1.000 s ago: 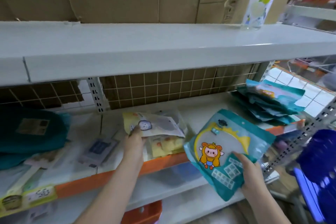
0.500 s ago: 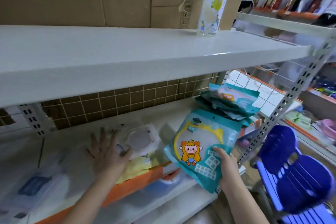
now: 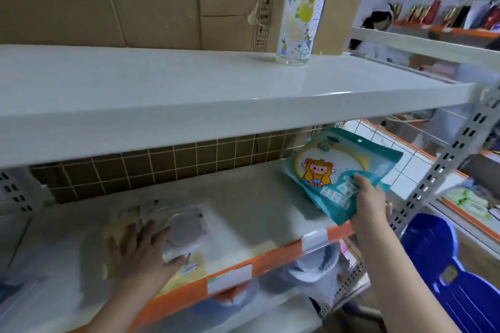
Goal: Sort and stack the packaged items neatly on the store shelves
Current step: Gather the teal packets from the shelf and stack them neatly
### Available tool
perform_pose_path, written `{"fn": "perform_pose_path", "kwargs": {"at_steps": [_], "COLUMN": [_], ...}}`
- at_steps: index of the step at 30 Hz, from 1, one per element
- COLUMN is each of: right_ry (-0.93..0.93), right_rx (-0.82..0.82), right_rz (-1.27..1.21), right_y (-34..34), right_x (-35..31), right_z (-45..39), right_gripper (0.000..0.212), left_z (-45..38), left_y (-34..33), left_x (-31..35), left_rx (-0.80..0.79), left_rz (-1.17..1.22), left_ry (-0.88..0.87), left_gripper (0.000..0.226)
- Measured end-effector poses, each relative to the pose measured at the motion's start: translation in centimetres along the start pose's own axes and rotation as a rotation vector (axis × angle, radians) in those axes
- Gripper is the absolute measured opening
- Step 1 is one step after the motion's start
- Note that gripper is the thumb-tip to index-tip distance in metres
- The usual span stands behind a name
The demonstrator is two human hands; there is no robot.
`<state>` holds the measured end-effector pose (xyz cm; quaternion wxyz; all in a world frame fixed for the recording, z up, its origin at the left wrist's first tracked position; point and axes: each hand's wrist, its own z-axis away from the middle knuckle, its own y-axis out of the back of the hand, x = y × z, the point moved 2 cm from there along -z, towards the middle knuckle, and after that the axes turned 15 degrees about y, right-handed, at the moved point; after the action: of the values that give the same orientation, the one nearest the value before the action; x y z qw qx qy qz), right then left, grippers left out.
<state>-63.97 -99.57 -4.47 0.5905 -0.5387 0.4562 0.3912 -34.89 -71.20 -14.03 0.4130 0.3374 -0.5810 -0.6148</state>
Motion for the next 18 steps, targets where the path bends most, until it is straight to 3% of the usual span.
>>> {"fn": "perform_pose_path", "kwargs": {"at_steps": [3, 10, 15, 16, 18], "right_ry": [-0.018, -0.059, 0.326, 0.408, 0.516], "right_rx": [-0.034, -0.142, -0.167, -0.196, -0.295], "right_rz": [0.058, 0.141, 0.723, 0.807, 1.105], "right_y": [0.6, -0.1, 0.4, 0.6, 0.8], "right_x": [-0.9, 0.1, 1.3, 1.6, 2.4], "right_z": [-5.3, -14.3, -15.7, -15.7, -15.7], "right_gripper": [0.022, 0.016, 0.069, 0.068, 0.042], "left_z": [0.9, 2.9, 3.9, 4.0, 4.3], "left_y": [-1.2, -1.9, -2.2, -2.3, -2.5], "left_x": [1.1, 2.4, 2.9, 3.0, 3.0], "left_rx": [0.051, 0.348, 0.458, 0.455, 0.445], "left_rz": [0.057, 0.149, 0.087, 0.077, 0.064], "left_ry": [0.117, 0.18, 0.167, 0.167, 0.174], "left_gripper": [0.079, 0.069, 0.049, 0.047, 0.048]}}
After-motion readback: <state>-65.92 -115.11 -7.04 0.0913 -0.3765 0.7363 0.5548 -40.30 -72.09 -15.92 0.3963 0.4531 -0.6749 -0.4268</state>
